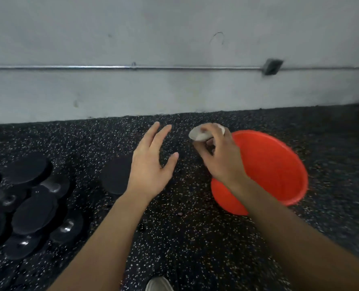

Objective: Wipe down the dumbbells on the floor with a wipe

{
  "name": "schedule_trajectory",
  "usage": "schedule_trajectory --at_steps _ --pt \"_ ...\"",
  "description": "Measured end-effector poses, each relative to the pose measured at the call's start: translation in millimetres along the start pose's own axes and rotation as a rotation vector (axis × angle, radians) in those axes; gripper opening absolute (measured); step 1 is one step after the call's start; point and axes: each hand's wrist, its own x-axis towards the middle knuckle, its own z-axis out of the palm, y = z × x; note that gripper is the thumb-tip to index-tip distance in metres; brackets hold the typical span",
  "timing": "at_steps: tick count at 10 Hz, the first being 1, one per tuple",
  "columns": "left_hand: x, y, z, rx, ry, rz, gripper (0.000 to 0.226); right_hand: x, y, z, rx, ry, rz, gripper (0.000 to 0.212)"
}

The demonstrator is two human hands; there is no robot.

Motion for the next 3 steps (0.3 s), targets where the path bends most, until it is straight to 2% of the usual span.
schedule_trajectory --at_steps 2,3 --pt "19 94 56 -0.06 -0.066 0.113 0.069 -18 49 -122 -0.086 0.271 0.073 0.042" --pt "24 121 84 -0.017 -0.158 0.1 0.072 -25 82 -148 -0.187 0.174 0.216 0.058"
